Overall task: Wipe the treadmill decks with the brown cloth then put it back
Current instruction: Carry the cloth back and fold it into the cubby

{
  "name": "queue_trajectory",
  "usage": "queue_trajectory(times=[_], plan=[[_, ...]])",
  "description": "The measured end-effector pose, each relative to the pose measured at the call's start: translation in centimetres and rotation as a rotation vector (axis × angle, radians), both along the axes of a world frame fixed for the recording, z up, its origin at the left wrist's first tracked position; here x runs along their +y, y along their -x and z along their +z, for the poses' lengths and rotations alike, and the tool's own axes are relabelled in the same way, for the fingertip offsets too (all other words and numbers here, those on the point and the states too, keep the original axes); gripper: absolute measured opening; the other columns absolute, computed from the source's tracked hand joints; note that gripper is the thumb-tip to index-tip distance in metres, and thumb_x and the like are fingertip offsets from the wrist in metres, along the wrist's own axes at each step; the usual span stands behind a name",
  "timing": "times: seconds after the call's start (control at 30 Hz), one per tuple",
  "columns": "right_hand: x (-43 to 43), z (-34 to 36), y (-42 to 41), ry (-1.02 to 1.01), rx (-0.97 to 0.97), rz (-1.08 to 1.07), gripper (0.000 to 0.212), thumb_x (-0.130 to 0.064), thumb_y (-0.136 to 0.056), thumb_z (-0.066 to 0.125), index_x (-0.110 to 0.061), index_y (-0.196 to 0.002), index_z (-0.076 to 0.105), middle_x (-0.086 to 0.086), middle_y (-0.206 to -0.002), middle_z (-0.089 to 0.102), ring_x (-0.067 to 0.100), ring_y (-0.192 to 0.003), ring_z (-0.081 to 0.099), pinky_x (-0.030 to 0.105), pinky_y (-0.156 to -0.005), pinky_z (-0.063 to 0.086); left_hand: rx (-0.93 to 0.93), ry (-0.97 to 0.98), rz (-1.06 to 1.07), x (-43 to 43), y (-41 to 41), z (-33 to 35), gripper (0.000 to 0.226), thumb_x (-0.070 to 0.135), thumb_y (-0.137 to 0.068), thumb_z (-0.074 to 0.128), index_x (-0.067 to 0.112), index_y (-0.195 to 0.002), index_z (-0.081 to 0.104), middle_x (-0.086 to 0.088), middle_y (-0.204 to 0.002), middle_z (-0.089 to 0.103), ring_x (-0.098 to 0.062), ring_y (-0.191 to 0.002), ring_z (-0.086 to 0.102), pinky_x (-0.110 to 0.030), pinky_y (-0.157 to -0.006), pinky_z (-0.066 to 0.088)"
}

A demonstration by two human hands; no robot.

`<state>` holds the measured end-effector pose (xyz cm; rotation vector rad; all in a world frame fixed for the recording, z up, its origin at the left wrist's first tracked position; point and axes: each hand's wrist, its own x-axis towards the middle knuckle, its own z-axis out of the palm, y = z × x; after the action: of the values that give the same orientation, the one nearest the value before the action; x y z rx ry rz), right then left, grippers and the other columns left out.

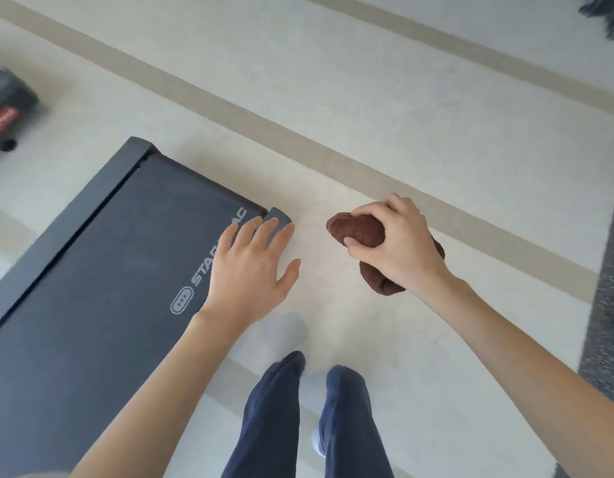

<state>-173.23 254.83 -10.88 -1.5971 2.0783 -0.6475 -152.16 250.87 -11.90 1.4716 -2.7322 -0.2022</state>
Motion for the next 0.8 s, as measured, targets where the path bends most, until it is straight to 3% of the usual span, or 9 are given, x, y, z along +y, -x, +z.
queue_trajectory(times=[0.13,0.3,0.43,0.53,0.8], plan=[[1.2,8.8,0.0,0.029,0.032,0.036,0.033,-0.033,-0.072,0.074,-0.023,-0.103,0.068,-0.003,-0.098,0.054,0.021,-0.105,0.049,0.038,-0.093,0.037,0.013,-0.042,0.080,1.9,-0.3,8.6,0.063,0.048,-0.085,0.026,0.013,-0.129,0.056,-0.009,-0.129,0.058,-0.032,-0.123,0.049,-0.050,-0.105,0.033],[2.9,15.1,1.0,0.086,0.079,0.076,0.033,-0.035,-0.072,0.073,-0.025,-0.103,0.068,-0.004,-0.099,0.054,0.019,-0.104,0.048,0.034,-0.092,0.032,0.046,-0.001,0.112,4.6,0.7,14.8,0.064,0.050,-0.085,0.024,0.019,-0.133,0.052,-0.003,-0.134,0.054,-0.028,-0.128,0.045,-0.045,-0.108,0.028],[3.6,17.0,1.3,0.114,0.088,0.118,0.034,-0.035,-0.072,0.074,-0.024,-0.104,0.068,-0.003,-0.100,0.055,0.020,-0.105,0.049,0.037,-0.093,0.034,0.112,0.043,0.189,6.7,1.4,16.5,0.058,0.048,-0.087,0.031,0.018,-0.130,0.055,-0.004,-0.131,0.057,-0.028,-0.126,0.048,-0.046,-0.107,0.031],[3.6,17.9,1.6,0.118,0.086,0.126,0.034,-0.035,-0.072,0.074,-0.024,-0.103,0.068,-0.004,-0.099,0.054,0.020,-0.103,0.049,0.039,-0.094,0.036,0.088,-0.001,0.203,7.2,1.6,16.9,0.051,0.045,-0.091,0.042,0.021,-0.136,0.049,-0.002,-0.138,0.050,-0.026,-0.132,0.040,-0.045,-0.111,0.023],[-1.4,17.7,3.5,0.120,0.002,0.159,0.031,-0.032,-0.072,0.075,-0.025,-0.102,0.068,-0.005,-0.096,0.053,0.019,-0.103,0.049,0.044,-0.094,0.039,0.096,0.083,0.230,2.2,3.4,17.5,0.054,0.044,-0.086,0.033,0.017,-0.127,0.057,-0.005,-0.130,0.057,-0.028,-0.120,0.053,-0.046,-0.102,0.035]])
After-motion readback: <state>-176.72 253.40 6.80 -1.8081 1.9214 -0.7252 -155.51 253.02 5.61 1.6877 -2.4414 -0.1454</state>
